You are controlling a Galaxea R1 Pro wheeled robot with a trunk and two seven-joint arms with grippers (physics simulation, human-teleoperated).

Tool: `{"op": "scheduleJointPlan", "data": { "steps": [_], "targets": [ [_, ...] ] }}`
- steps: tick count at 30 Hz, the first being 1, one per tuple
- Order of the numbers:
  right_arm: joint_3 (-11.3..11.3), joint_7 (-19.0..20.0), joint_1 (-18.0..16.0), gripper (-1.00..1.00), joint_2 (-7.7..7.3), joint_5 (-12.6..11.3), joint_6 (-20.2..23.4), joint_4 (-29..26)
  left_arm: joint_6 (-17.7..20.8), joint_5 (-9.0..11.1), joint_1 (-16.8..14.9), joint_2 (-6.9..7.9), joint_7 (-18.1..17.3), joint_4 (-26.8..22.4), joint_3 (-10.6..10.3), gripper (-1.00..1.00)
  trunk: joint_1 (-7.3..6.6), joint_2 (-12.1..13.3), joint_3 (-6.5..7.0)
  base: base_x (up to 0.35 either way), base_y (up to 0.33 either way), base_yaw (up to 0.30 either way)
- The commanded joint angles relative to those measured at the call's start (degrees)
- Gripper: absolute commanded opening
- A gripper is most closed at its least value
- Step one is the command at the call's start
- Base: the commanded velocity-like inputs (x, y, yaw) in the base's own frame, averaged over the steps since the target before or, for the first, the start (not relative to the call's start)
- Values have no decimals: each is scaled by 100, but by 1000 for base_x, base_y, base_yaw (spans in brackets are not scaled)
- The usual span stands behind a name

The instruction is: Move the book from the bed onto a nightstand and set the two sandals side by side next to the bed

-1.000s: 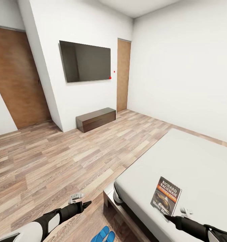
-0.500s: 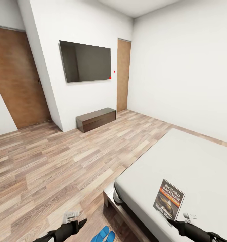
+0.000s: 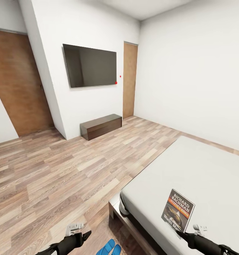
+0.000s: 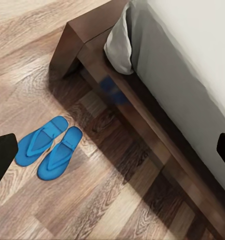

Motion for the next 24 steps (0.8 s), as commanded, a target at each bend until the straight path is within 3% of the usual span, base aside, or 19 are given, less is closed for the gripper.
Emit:
{"op": "scheduleJointPlan", "data": {
  "steps": [1,24],
  "targets": [
    [46,7,-3,-100,-3,-30,-40,6,-24,-7,-5,2,-16,8,10,100,1,-6,1,0,0,0],
    [55,11,-3,-100,-3,-30,-40,6,-23,-7,-5,-3,-16,13,1,100,1,-6,212,0,0,0]
  ]
}}
